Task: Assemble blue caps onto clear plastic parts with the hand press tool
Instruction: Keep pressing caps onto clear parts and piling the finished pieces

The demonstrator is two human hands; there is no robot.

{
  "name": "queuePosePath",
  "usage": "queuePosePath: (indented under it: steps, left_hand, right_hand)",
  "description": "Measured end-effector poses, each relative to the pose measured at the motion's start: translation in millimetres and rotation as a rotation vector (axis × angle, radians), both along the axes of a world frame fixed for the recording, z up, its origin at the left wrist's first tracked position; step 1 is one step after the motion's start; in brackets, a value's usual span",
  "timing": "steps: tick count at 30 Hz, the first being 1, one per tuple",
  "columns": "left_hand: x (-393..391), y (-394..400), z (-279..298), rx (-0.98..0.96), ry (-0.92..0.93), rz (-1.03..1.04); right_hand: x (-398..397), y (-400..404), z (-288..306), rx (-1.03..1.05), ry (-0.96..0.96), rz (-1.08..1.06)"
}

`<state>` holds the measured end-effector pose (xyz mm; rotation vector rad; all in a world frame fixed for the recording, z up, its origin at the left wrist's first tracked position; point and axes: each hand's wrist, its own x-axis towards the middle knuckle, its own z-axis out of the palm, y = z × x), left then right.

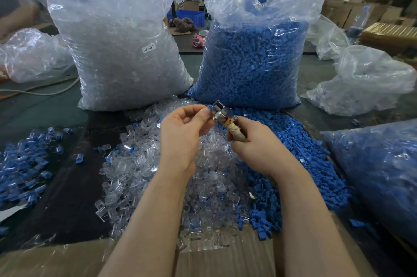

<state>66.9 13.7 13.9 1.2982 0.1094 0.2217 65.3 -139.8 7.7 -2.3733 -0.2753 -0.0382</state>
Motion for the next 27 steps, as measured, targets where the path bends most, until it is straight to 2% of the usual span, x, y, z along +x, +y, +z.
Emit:
queuePosePath:
  steps: [2,5,7,13,15,18,19,20,21,22,23,24,25,27]
  left_hand:
    - [2.9,7.2,2.3,-0.19,0.071,0.07]
    - [8.9,32.6,9.0,-0.596,0.164,0.265]
    - [10.0,56.7,9.7,-0.793,0.18,0.402]
    - [-1.0,110.7,-0.2,-1.152,0.111,0.74]
    - [-2.0,122.8,-14.4,-1.088,0.106,0.705]
    - [-10.1,120.0,-32.0,-0.915,0.289,0.636]
    - [-17.0,109.9,-27.1,-0.907,0.247,0.555]
    - [-20.1,101.5,-20.3,-0.862,0.252,0.602]
    - [-18.2,101.0,-12.3,-0.882,0.236,0.653]
    - [-15.7,102.8,-10.1,-1.051,0.228,0.647]
    - [-9.2,101.1,-14.4,-0.925,0.121,0.664]
    - [2.9,101.5,-6.5,-0.93,0.093,0.674]
    - [6.3,95.3,1.4,-0.85,0.155,0.624]
    - [9.8,76.6,5.8,-0.523,0.218,0.347]
  right_hand:
    - [1.4,0.3,-1.5,-0.053,-0.027,-0.026]
    - [2.3,-3.5,-3.7,-0.089,-0.052,-0.076]
    - [2.6,-6.0,-4.5,-0.088,-0.046,-0.097]
    - [4.8,-6.6,-7.0,-0.152,-0.048,-0.108]
    - [5.3,-6.3,-8.0,-0.158,-0.05,-0.11]
    - [6.1,-5.3,-8.0,-0.16,-0.053,-0.114]
    - [6.3,-5.0,-7.8,-0.161,-0.05,-0.116]
    - [6.2,-4.9,-8.0,-0.161,-0.05,-0.118]
    - [6.0,-5.2,-8.3,-0.16,-0.057,-0.122]
    - [5.8,-5.3,-8.8,-0.159,-0.067,-0.127]
    - [5.3,-5.1,-9.0,-0.159,-0.078,-0.134]
    - [5.1,-4.4,-8.7,-0.163,-0.09,-0.139]
    - [4.7,-3.2,-8.2,-0.171,-0.102,-0.143]
    - [4.8,0.4,-6.4,-0.189,-0.132,-0.146]
